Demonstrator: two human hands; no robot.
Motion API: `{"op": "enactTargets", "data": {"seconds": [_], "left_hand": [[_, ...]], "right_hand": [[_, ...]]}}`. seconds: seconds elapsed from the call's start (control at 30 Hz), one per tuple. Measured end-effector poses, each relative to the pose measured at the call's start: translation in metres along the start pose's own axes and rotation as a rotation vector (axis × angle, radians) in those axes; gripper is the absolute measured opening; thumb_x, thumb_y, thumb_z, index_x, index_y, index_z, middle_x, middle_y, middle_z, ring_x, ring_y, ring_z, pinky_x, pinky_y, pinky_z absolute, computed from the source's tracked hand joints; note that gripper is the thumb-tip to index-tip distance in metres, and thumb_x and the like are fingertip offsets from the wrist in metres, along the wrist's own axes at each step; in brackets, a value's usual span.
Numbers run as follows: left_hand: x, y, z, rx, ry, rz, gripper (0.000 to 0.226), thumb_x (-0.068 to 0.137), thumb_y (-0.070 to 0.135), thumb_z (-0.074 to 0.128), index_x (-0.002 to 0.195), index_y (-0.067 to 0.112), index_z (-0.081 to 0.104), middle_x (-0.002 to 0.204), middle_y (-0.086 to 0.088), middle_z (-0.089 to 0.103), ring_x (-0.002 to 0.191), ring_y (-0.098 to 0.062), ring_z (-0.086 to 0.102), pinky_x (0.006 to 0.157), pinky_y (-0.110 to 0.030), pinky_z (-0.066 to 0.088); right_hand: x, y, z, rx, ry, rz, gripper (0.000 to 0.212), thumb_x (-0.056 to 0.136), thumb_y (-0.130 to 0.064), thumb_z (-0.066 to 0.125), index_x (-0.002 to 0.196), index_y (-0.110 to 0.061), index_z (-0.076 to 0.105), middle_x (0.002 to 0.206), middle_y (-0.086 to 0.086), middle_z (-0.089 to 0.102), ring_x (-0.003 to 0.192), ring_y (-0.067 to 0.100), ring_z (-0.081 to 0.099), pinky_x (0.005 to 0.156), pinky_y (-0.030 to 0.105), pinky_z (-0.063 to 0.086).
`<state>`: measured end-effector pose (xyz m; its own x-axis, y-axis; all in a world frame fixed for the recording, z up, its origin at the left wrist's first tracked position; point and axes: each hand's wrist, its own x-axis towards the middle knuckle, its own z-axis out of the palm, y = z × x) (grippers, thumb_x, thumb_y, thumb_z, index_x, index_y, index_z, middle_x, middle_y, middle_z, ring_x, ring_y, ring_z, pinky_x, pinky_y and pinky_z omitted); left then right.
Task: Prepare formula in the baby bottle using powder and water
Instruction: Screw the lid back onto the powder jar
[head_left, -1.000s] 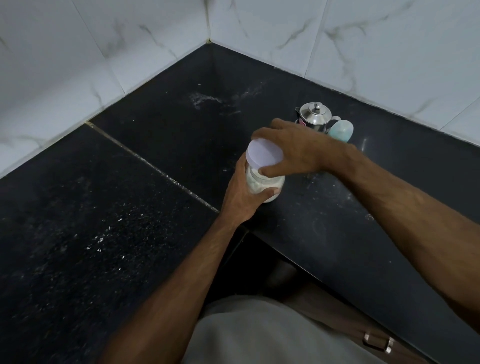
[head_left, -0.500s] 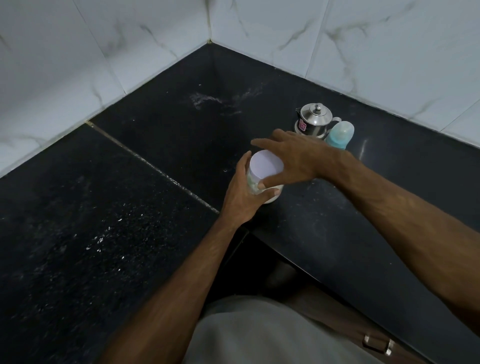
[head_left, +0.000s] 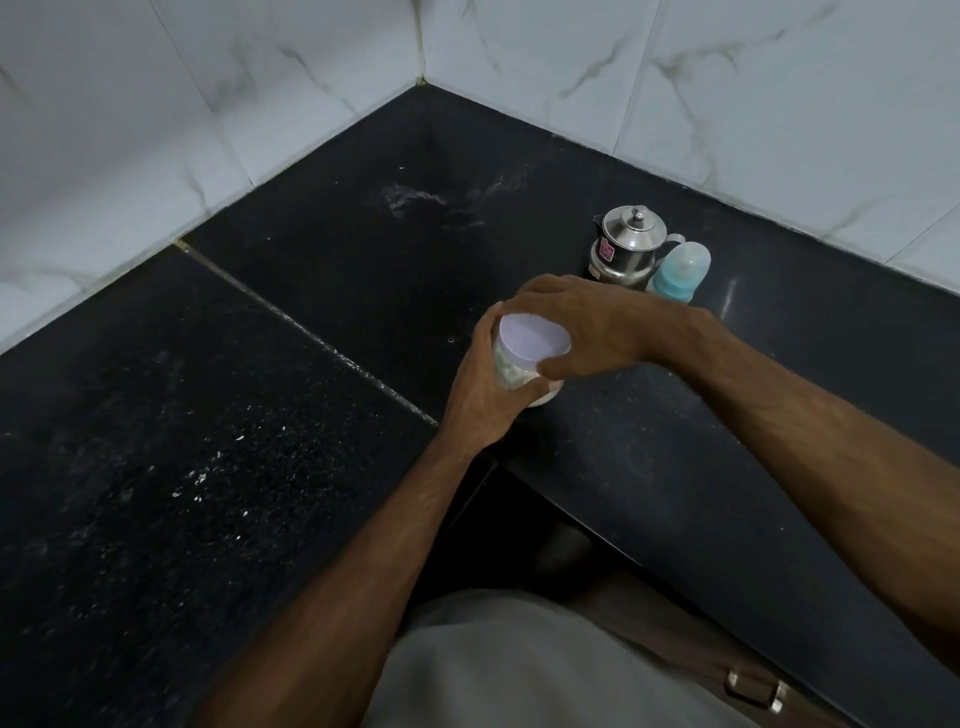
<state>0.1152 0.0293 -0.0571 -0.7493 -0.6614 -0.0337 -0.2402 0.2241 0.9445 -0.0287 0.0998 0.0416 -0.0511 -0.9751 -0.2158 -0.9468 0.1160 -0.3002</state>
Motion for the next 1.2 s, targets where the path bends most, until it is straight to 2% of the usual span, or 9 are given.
{"op": "enactTargets", "data": {"seconds": [0.17,0.33,0.5,0.63,0.7,0.83,0.9,1.03,1.2], "left_hand": [[-0.001,-0.002,-0.002,-0.006,-0.028,0.03,0.105,0.071,0.026,0.085,0.151,0.023,0.018,0.152,0.004,0.034,0.132,-0.002,0.033,0.109,-0.03,0.034],[-0.001,-0.005,-0.002,-0.023,-0.021,0.052,0.097,0.07,0.025,0.086,0.145,0.026,0.026,0.136,0.02,0.039,0.118,0.021,0.039,0.092,-0.001,0.035],[-0.001,-0.004,-0.003,-0.018,-0.025,0.037,0.104,0.07,0.03,0.085,0.151,0.024,0.02,0.15,0.009,0.035,0.129,0.001,0.036,0.104,-0.023,0.037],[-0.002,-0.003,-0.002,-0.02,-0.011,0.039,0.101,0.071,0.03,0.085,0.149,0.023,0.023,0.147,0.009,0.039,0.129,-0.002,0.04,0.103,-0.025,0.039],[-0.001,-0.003,-0.001,-0.021,-0.006,0.036,0.1,0.071,0.028,0.086,0.149,0.022,0.023,0.148,0.006,0.039,0.131,-0.005,0.039,0.108,-0.03,0.039],[-0.001,-0.003,-0.004,0.005,-0.027,0.026,0.106,0.07,0.034,0.085,0.152,0.025,0.018,0.152,0.006,0.033,0.13,-0.002,0.034,0.104,-0.028,0.036],[-0.001,-0.003,-0.003,0.002,-0.024,0.026,0.105,0.07,0.033,0.085,0.151,0.024,0.019,0.15,0.007,0.035,0.128,-0.001,0.035,0.103,-0.026,0.037],[-0.001,-0.005,-0.002,-0.001,-0.01,0.033,0.102,0.071,0.028,0.086,0.15,0.022,0.022,0.148,0.01,0.037,0.131,-0.002,0.038,0.108,-0.03,0.039],[0.0,-0.002,-0.002,0.026,-0.021,0.017,0.105,0.07,0.031,0.085,0.152,0.026,0.018,0.152,0.004,0.033,0.133,-0.007,0.034,0.105,-0.03,0.036]], "right_hand": [[0.001,-0.001,0.003,-0.156,0.055,0.136,0.082,0.077,-0.07,0.06,0.144,-0.03,0.035,0.137,0.001,0.047,0.121,0.022,0.05,0.098,0.041,0.046],[-0.006,-0.003,0.0,0.122,-0.001,0.004,0.077,0.08,-0.032,0.073,0.146,-0.027,0.033,0.147,-0.001,0.038,0.13,0.019,0.042,0.104,0.034,0.038],[-0.002,-0.006,0.006,-0.154,0.106,0.168,0.085,0.079,-0.067,0.061,0.148,-0.03,0.028,0.139,0.0,0.045,0.123,0.021,0.049,0.096,0.038,0.045],[-0.006,-0.003,0.007,0.142,0.006,0.073,0.085,0.08,-0.041,0.071,0.15,-0.033,0.023,0.152,-0.005,0.03,0.134,0.019,0.036,0.105,0.038,0.039],[-0.005,-0.002,0.008,0.164,-0.002,0.055,0.083,0.079,-0.031,0.073,0.149,-0.031,0.027,0.149,-0.003,0.035,0.132,0.019,0.038,0.105,0.038,0.04],[-0.004,-0.005,0.01,-0.109,0.102,0.195,0.086,0.08,-0.062,0.064,0.15,-0.031,0.024,0.14,0.001,0.044,0.124,0.021,0.048,0.097,0.038,0.045],[-0.004,-0.004,0.011,-0.075,0.075,0.172,0.087,0.08,-0.06,0.064,0.151,-0.031,0.022,0.146,0.001,0.039,0.129,0.023,0.043,0.101,0.04,0.044],[-0.006,-0.001,0.008,0.165,0.002,0.073,0.085,0.08,-0.03,0.073,0.15,-0.03,0.024,0.15,-0.002,0.034,0.133,0.019,0.038,0.107,0.039,0.04],[-0.005,-0.005,0.011,-0.089,0.136,0.214,0.088,0.078,-0.062,0.067,0.149,-0.031,0.026,0.14,0.001,0.043,0.124,0.022,0.047,0.098,0.038,0.046]]}}
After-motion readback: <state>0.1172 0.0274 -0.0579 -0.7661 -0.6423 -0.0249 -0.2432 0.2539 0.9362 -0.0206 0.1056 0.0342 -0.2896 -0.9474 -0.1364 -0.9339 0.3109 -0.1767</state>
